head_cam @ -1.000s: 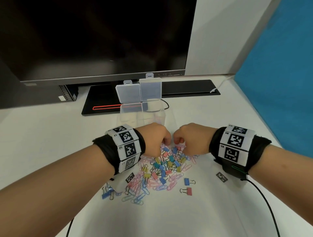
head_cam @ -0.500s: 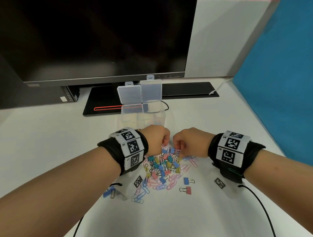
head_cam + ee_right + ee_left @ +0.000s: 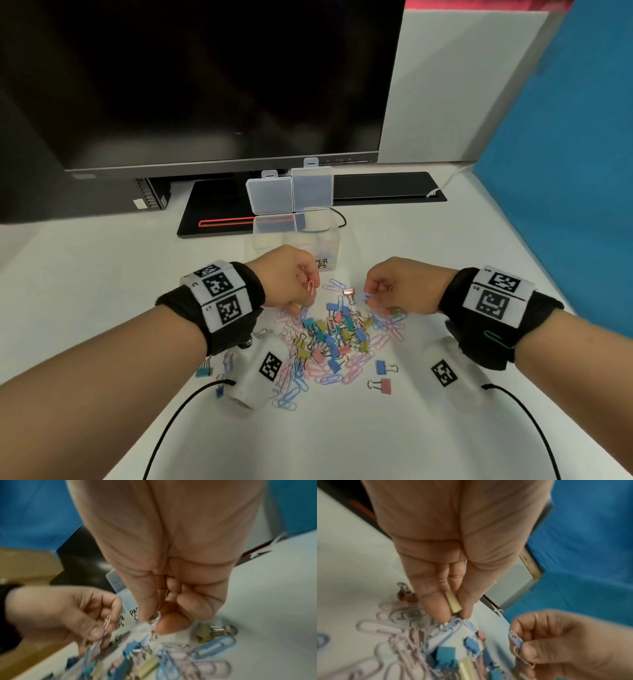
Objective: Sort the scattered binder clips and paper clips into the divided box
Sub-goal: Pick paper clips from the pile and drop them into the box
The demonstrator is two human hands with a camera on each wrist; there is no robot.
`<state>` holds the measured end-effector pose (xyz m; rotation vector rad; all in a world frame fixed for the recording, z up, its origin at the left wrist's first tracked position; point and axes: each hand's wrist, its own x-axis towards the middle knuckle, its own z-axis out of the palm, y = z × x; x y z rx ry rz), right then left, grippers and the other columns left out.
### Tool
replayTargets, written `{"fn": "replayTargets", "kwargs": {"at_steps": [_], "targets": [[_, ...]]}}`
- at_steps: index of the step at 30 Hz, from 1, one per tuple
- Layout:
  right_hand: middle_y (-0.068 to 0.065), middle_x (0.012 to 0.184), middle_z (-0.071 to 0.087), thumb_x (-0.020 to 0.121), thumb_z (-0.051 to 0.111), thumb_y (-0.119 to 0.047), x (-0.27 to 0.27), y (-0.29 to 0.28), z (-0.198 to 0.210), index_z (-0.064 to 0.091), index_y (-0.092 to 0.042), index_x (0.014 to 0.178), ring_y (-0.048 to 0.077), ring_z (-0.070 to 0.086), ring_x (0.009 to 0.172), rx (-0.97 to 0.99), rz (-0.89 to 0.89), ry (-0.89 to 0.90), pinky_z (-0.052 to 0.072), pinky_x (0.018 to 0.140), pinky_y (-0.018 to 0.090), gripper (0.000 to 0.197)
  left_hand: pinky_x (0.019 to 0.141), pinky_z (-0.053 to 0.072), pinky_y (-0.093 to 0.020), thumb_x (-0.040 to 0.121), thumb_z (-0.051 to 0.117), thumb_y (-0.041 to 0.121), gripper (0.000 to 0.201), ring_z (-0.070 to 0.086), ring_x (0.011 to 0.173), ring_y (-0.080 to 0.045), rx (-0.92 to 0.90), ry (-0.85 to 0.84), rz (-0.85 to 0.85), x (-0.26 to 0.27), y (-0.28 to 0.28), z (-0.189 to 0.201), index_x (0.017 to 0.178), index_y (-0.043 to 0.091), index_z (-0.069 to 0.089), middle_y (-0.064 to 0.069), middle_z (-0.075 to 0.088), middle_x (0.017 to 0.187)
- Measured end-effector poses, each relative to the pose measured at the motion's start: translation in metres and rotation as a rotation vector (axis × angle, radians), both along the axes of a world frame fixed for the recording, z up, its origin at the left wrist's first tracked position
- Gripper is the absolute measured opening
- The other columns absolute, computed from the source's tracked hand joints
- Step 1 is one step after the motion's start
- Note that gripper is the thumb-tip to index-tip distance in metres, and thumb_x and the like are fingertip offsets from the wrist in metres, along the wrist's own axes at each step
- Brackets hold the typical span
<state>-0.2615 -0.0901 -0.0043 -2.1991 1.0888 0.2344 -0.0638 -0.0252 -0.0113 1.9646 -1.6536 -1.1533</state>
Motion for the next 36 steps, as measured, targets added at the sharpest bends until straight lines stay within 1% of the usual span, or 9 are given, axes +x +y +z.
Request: {"fn": "replayTargets", "kwargs": {"at_steps": [4,6,15,20,25,28,30,33,36], "targets": [[0.004,0.074,0.065,0.092,0.058,-0.010,-0.007,0.000,0.002,0.058,-0.014,0.079,0.017,0.060,0.069,0.224,-0.172,-0.153,0.043,0.053,0.021,0.013,0.069,0.061,-0.033,0.078,0.071,-0.006,0.020,0.065,0.067,-0.021,0.040,0.198,0.144,0.007,0.009,0.000,0.086,0.010,0.062,-0.009,0.065,0.080],[0.009,0.074,0.066,0.091,0.058,-0.007,-0.010,0.002,0.002,0.060,-0.012,0.078,0.018,0.058,0.066,0.317,-0.245,-0.249,0.041,0.052,0.023,0.014,0.065,0.059,-0.029,0.078,0.070,-0.007,0.019,0.064,0.063,-0.020,0.045,0.242,0.181,0.009,0.012,0.000,0.085,0.008,0.062,-0.008,0.066,0.077],[-0.002,0.064,0.072,0.092,0.050,0.002,-0.020,0.012,-0.004,0.065,-0.002,0.095,0.007,0.061,0.055,0.760,-0.466,-0.637,0.045,0.047,0.015,0.016,0.071,0.060,-0.035,0.085,0.060,-0.011,0.017,0.058,0.068,-0.019,0.135,0.571,0.325,0.031,0.034,-0.001,0.087,0.006,0.060,-0.011,0.058,0.082],[0.008,0.069,0.060,0.090,0.045,0.009,-0.016,0.018,-0.009,0.062,-0.003,0.086,0.013,0.056,0.057,0.876,-0.613,-0.774,0.049,0.048,0.019,0.021,0.056,0.052,-0.028,0.091,0.043,-0.013,0.024,0.060,0.055,-0.019,0.297,0.793,0.463,0.038,0.043,0.000,0.078,0.005,0.052,-0.012,0.065,0.070],[0.001,0.062,0.040,0.093,0.052,-0.014,-0.004,0.029,-0.006,0.056,-0.011,0.066,0.010,0.035,0.049,0.863,-0.545,-0.637,0.034,0.041,0.018,0.028,0.046,0.038,-0.024,0.079,0.033,0.000,0.015,0.033,0.050,-0.018,0.454,0.883,0.553,0.046,0.049,0.002,0.072,0.007,0.045,-0.009,0.045,0.061],[-0.001,0.058,0.032,0.099,0.043,-0.013,0.006,0.043,-0.001,0.053,-0.010,0.071,0.009,0.027,0.045,0.601,-0.382,-0.390,0.025,0.040,0.018,0.031,0.032,0.029,-0.016,0.090,0.048,0.018,0.026,0.028,0.041,-0.012,0.474,0.753,0.474,0.045,0.054,0.005,0.065,0.010,0.045,-0.003,0.040,0.057],[-0.001,0.065,0.044,0.098,0.038,-0.011,0.016,0.055,0.002,0.060,-0.010,0.078,0.011,0.036,0.050,0.264,-0.148,-0.160,0.032,0.043,0.017,0.030,0.035,0.024,-0.017,0.091,0.057,0.028,0.032,0.028,0.041,-0.009,0.380,0.420,0.305,0.043,0.059,0.006,0.065,0.014,0.047,0.002,0.040,0.054],[0.005,0.096,0.063,0.096,0.039,-0.014,0.032,0.070,0.002,0.064,-0.007,0.095,0.019,0.056,0.080,-0.125,0.137,-0.006,0.045,0.069,0.024,0.026,0.050,0.034,-0.019,0.080,0.072,0.036,0.023,0.046,0.054,-0.005,0.127,-0.122,-0.018,0.034,0.073,0.008,0.074,0.017,0.060,0.011,0.055,0.062],[-0.008,0.079,0.055,0.094,0.051,-0.026,0.050,0.082,0.004,0.057,-0.015,0.093,0.009,0.050,0.068,-0.195,0.250,-0.031,0.037,0.058,0.019,0.012,0.049,0.035,-0.014,0.073,0.079,0.033,0.022,0.045,0.045,0.001,0.019,-0.276,-0.174,0.026,0.086,0.007,0.085,0.020,0.065,0.011,0.051,0.057]]}}
